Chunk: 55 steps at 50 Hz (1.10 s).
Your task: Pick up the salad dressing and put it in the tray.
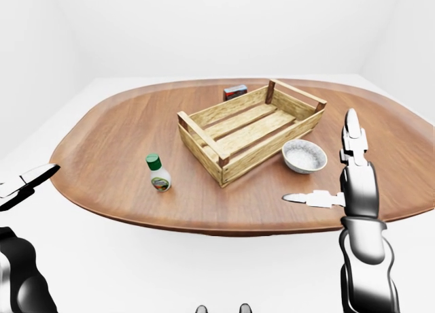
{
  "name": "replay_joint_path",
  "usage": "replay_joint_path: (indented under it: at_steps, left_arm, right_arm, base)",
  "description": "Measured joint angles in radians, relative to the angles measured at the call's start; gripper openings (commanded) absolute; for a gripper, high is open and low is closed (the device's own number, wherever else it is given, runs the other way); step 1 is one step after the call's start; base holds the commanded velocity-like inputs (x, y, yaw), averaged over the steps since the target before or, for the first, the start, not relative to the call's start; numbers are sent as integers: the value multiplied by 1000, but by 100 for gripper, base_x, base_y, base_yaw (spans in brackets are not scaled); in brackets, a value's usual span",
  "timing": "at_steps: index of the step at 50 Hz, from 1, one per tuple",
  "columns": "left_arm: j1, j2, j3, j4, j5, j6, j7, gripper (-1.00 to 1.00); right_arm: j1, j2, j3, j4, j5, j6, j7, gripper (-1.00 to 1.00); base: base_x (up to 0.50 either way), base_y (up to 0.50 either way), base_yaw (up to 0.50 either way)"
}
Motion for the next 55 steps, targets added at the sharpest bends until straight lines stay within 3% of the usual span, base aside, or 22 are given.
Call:
replay_joint_path:
  at_steps: [24,55]
  left_arm:
    - [1,-2,-3,3,-1,0,0,100]
    - [-1,-5,-12,9,-1,0,0,100]
  right_arm:
    - [6,7,17,9,7,0,46,100]
    - [25,12,11,-6,150,0,87,100]
  base:
    - [43,30,0]
    - [50,-2,0]
